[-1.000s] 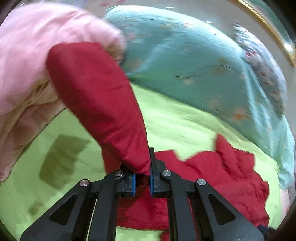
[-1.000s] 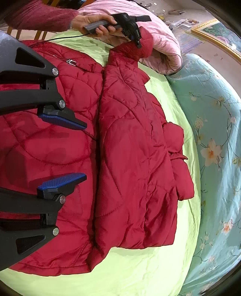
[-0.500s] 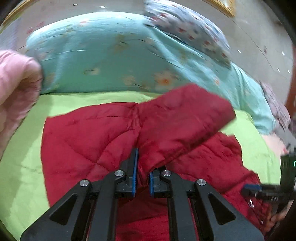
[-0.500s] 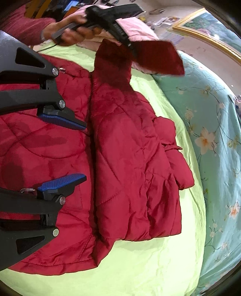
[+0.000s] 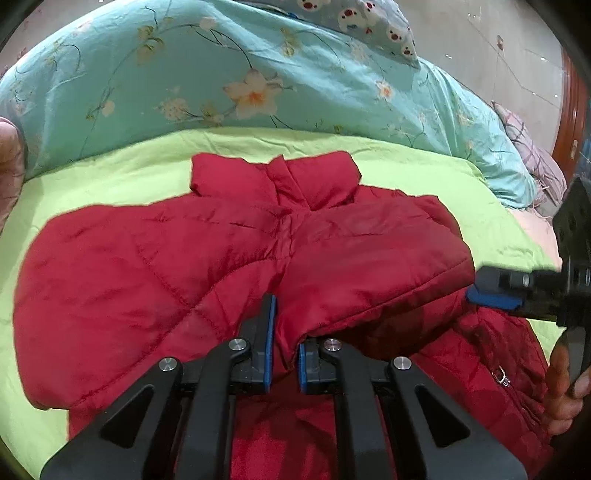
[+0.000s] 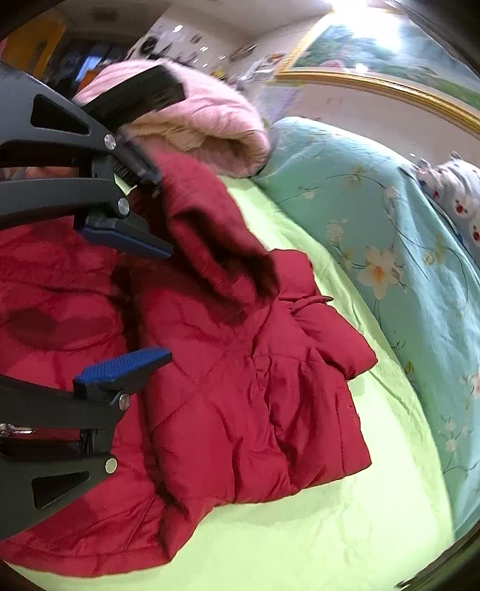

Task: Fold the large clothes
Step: 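Fold the held sleeve over the jacket body and open the left tool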

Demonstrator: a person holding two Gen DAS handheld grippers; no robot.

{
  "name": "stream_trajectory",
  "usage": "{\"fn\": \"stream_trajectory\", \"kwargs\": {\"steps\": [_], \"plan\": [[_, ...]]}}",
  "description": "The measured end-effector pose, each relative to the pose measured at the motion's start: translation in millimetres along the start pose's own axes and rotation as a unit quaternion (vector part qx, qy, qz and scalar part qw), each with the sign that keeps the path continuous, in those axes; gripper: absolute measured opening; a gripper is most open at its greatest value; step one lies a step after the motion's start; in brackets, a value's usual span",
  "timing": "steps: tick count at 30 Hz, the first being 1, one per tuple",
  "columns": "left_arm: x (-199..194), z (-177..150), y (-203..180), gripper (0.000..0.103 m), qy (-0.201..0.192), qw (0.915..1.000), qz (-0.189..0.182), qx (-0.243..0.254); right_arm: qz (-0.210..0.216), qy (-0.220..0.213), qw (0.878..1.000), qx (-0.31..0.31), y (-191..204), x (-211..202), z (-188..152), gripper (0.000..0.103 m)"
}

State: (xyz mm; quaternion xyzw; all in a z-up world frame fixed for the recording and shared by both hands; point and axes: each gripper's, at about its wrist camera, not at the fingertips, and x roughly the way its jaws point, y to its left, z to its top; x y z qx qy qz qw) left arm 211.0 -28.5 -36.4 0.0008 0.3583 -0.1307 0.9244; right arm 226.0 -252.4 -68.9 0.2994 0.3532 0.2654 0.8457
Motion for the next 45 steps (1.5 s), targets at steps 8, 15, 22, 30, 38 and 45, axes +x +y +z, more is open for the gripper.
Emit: {"fn": "stream_trajectory", "kwargs": {"steps": [8, 15, 22, 30, 38, 45], "plan": [[7, -6, -5, 0.007, 0.005, 0.9997, -0.009, -0.024, 0.06, 0.01, 0.995, 0.075, -15, 20, 15, 0.067], [15, -14, -19, 0.008, 0.014, 0.9996, 0.016, 0.018, 0.124, 0.035, 0.982, 0.139, -23, 50, 28, 0.069], [17, -15, -17, 0.008, 0.019, 0.9996, 0.009, 0.016, 0.155, 0.028, 0.972, 0.173, -36, 45, 21, 0.07], [16, -17, -24, 0.009, 0.02, 0.9991, 0.012, 0.035, 0.162, 0.014, 0.97, 0.18, -38, 39, 28, 0.075], [0, -18, -21, 0.062, 0.042, 0.9977, -0.04, 0.034, 0.108, 0.061, 0.983, 0.136, -20, 71, 34, 0.014], [-48, -18, 10, 0.074, 0.011, 0.9991, -0.04, -0.011, 0.08, 0.031, 0.992, 0.093, -16, 56, 43, 0.008]]}}
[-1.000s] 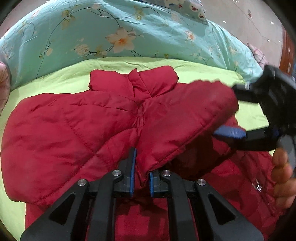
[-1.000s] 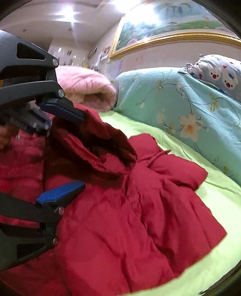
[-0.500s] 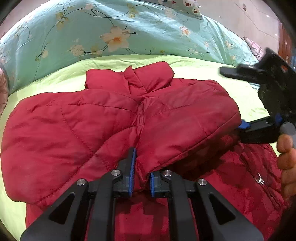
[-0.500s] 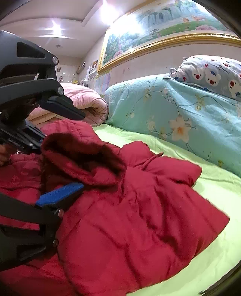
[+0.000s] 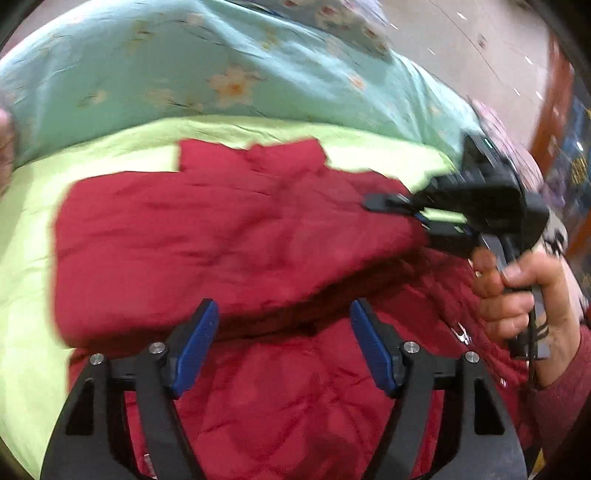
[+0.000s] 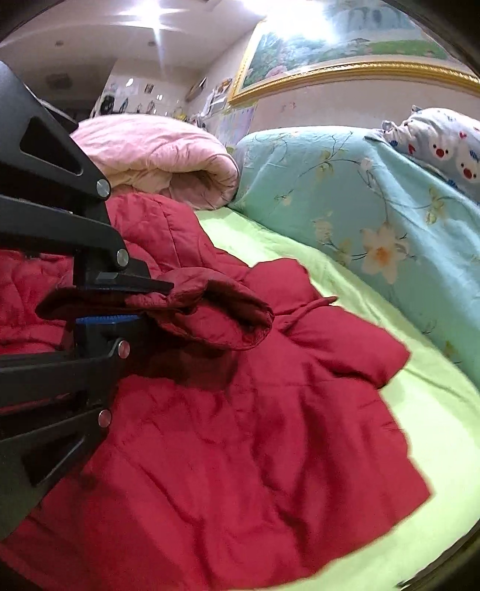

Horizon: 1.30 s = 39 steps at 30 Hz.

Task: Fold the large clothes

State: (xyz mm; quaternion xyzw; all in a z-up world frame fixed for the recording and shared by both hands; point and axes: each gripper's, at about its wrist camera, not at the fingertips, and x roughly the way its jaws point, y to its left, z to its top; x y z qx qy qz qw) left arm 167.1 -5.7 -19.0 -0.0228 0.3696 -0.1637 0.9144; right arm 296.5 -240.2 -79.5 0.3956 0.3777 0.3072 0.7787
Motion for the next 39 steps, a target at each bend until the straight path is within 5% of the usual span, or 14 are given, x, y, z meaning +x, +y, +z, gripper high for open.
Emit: {"fn": "stream_trajectory", "kwargs": {"steps": [8, 13, 20, 23, 26, 31, 35, 39], "plan": [[-16, 38, 75, 0.073, -0.043, 0.9902, 0.086, -0.101, -0.045, -0.034, 0.997, -0.058, 11, -40, 9, 0.008], [11, 49, 91, 0.073, -0.025, 0.9921, 0.071, -0.1, -0.051, -0.067, 0.993, -0.088, 19, -79, 14, 0.007], [60, 34, 87, 0.074, 0.036, 0.993, 0.087, -0.071, -0.124, -0.051, 0.99, -0.052, -36, -62, 15, 0.007], [62, 29, 86, 0.074, 0.039, 0.9928, 0.094, -0.064, -0.148, -0.049, 0.986, -0.056, -44, -55, 10, 0.021], [64, 28, 87, 0.074, 0.042, 0.9926, 0.098, -0.058, -0.182, -0.062, 0.978, -0.078, -35, -65, 7, 0.025], [64, 28, 85, 0.074, 0.04, 0.992, 0.107, -0.054, -0.232, -0.135, 0.948, -0.173, 21, -88, -3, 0.026], [66, 28, 84, 0.074, 0.041, 0.9916, 0.111, -0.052, -0.21, -0.081, 0.948, -0.224, 40, -57, -8, 0.027], [67, 27, 84, 0.074, 0.043, 0.9916, 0.111, -0.049, -0.274, -0.037, 0.937, -0.215, 9, -21, -5, 0.026]]}}
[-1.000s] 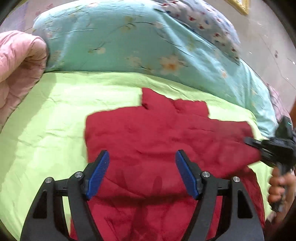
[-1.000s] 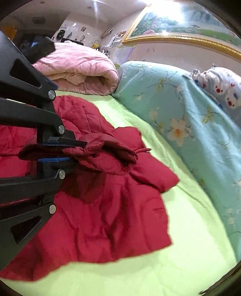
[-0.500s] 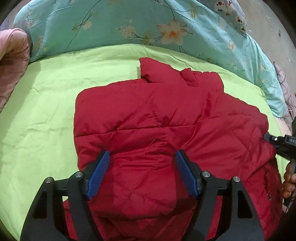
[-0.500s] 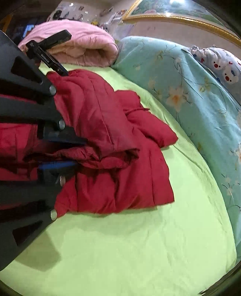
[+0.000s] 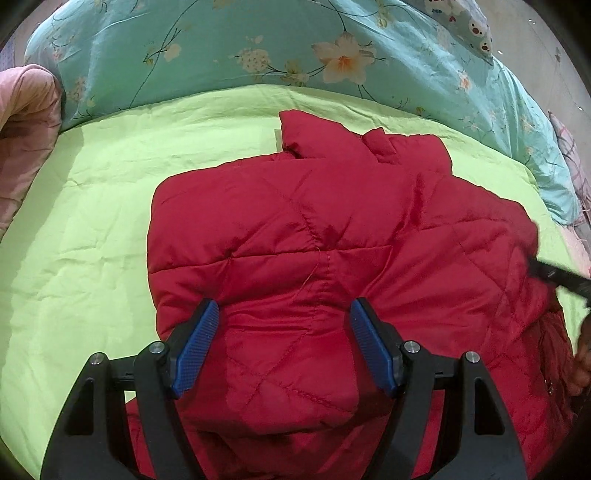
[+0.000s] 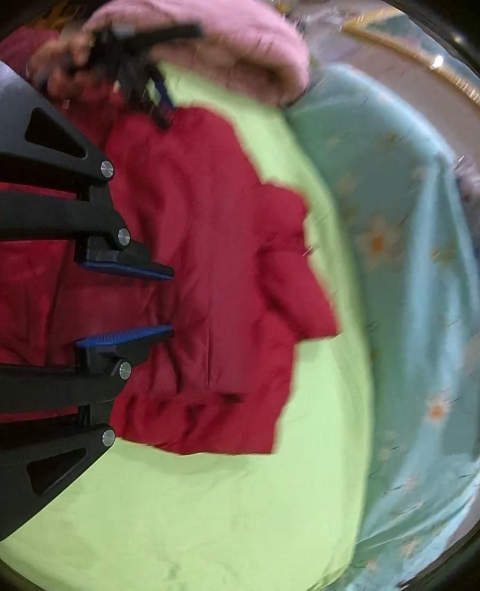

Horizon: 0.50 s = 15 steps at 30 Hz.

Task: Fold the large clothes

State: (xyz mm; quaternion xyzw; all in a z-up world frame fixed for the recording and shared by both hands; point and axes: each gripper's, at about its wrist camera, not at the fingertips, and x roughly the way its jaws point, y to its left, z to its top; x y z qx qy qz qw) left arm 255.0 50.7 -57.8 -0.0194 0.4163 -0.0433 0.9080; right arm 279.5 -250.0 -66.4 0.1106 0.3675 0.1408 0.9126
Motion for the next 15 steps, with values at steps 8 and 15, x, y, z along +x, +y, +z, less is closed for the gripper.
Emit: {"fn": "stream_trajectory", "kwargs": {"steps": [8, 15], "plan": [[21, -9, 5, 0.08, 0.013, 0.9999, 0.002, -0.002, 0.007, 0.017, 1.0, 0.012, -27, 31, -14, 0.022], [25, -8, 6, 0.086, 0.014, 0.9998, 0.015, -0.004, 0.002, 0.011, 1.0, 0.006, -25, 33, -14, 0.022]]}}
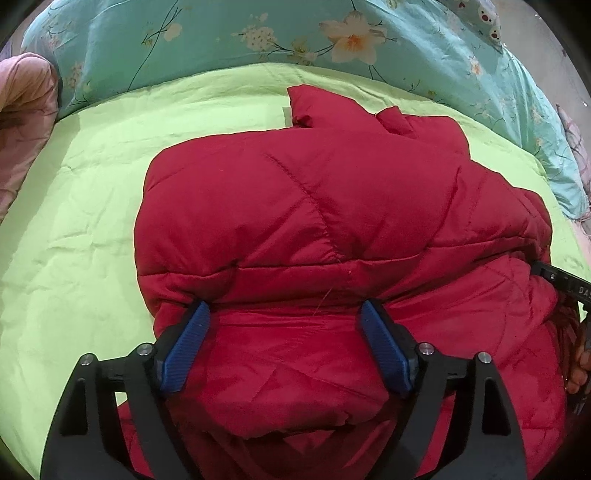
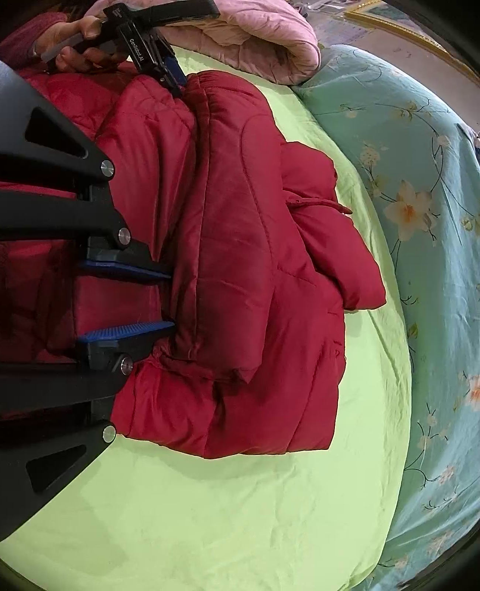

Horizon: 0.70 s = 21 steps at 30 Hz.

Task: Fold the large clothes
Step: 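Grasp the jacket hem with the left tool while the right tool grasps it too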

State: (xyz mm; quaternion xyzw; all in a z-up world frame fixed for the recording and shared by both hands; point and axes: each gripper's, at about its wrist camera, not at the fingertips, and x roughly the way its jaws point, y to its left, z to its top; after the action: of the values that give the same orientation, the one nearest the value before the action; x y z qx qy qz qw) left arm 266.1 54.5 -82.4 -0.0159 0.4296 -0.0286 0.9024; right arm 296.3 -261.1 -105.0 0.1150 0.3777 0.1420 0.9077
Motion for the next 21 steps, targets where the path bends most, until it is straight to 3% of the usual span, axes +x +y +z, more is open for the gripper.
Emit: {"fn": "stream_trajectory", "kwargs": {"steps": [5, 9, 17, 21], "plan": [[-14, -1, 4, 0.085, 0.005, 0.9999, -0.012, -0.009, 0.003, -0.009, 1.0, 0.015, 1, -9, 2, 0.023], [-40, -11, 7, 0.085, 0.001, 0.9998, -0.017, -0.012, 0.008, -0.02, 0.999, 0.026, 5, -34, -5, 0.029], [-84, -55, 15, 0.085, 0.003, 1.0, -0.008, 0.005, 0.017, -0.021, 0.999, 0.026, 1, -79, -40, 0.047], [-98, -82, 23, 0.085, 0.011, 0.9999, -0.006, 0.001, 0.022, -0.014, 0.999, 0.033, -5, -93, -62, 0.048]]}}
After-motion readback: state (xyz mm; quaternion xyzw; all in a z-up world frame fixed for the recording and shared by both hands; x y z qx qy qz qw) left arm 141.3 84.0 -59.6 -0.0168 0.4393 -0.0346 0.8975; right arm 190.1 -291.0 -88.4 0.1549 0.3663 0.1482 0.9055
